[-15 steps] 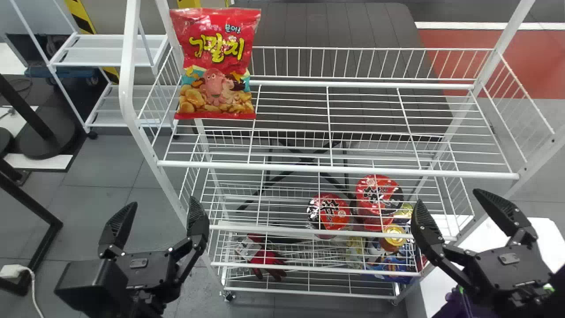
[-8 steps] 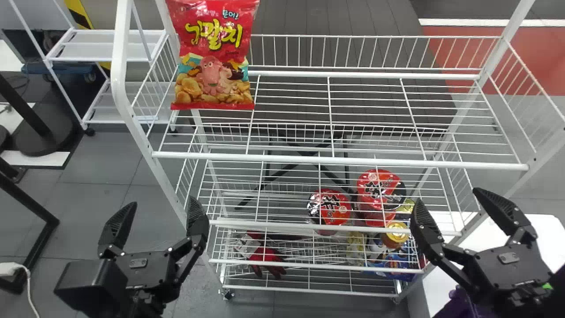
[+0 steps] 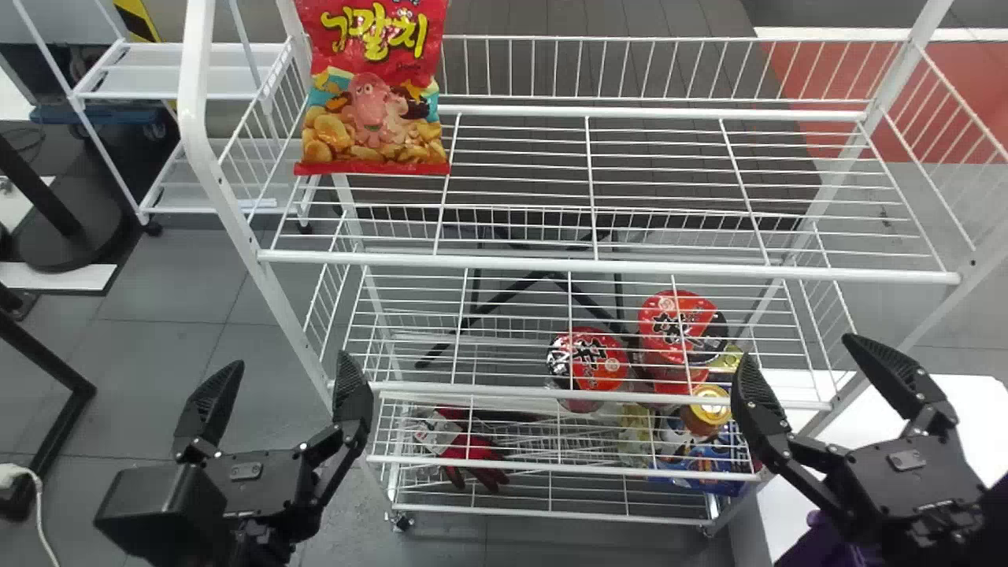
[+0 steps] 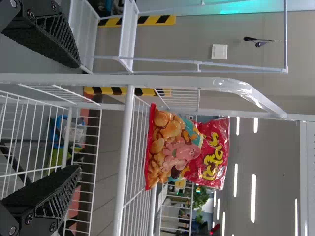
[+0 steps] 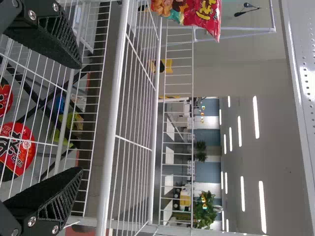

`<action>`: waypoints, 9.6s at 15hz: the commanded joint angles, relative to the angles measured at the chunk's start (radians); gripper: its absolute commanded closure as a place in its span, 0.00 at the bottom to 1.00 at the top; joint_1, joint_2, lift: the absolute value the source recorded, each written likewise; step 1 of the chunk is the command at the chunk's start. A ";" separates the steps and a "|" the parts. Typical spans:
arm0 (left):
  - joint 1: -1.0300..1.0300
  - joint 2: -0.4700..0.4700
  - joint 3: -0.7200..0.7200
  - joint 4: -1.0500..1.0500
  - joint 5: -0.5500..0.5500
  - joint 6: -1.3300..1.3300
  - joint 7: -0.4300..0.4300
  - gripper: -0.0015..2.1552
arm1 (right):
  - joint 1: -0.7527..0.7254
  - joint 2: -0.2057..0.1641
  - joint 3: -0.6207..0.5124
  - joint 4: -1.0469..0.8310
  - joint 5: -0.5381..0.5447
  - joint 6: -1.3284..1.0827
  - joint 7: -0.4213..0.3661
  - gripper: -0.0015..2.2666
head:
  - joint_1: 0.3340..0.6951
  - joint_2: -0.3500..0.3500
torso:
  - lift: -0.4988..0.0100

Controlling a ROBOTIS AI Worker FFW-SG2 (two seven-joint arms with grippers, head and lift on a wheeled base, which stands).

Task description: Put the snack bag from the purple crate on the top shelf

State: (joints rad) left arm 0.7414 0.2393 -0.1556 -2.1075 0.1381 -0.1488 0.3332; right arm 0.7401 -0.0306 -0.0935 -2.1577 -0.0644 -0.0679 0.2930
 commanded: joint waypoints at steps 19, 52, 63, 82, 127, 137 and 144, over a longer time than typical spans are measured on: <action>0.006 -0.002 -0.008 0.000 -0.006 0.001 0.003 0.04 | 0.007 -0.006 -0.003 0.001 0.000 -0.013 0.002 0.04 | 1.00 0.52 | 0.53; 0.223 -0.029 -0.032 -0.016 -0.114 -0.364 0.013 0.04 | 0.104 -0.049 0.051 -0.007 0.002 -0.135 0.005 0.04 | 1.00 0.58 | 0.27; 0.233 -0.025 -0.027 -0.022 -0.118 -0.392 0.020 0.04 | 0.107 -0.054 0.066 -0.002 0.003 -0.154 0.003 0.04 | 1.00 0.60 | 0.19; 0.233 -0.023 -0.033 -0.026 -0.120 -0.410 0.021 0.04 | 0.113 -0.069 0.054 0.021 -0.025 -0.261 0.015 0.04 | 1.00 0.58 | 0.09; 0.035 0.064 -0.005 0.162 0.023 -0.484 -0.013 0.04 | -0.311 -0.499 -0.486 0.615 0.147 1.640 0.293 0.03 | 1.00 0.00 | 0.09; 0.033 0.058 0.028 0.187 0.049 -0.564 -0.017 0.04 | -0.544 -0.483 -0.241 1.055 0.384 1.640 0.221 0.03 | 1.00 0.00 | 0.09; 0.024 0.046 0.041 0.193 0.067 -0.573 -0.019 0.04 | -0.616 -0.448 -0.196 1.148 0.483 1.640 0.179 0.03 | 1.00 0.00 | 0.09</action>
State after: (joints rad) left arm 0.7656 0.2884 -0.1174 -1.9170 0.2029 -0.7173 0.3140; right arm 0.1385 -0.4786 -0.2922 -1.0269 0.3999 1.4903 0.4791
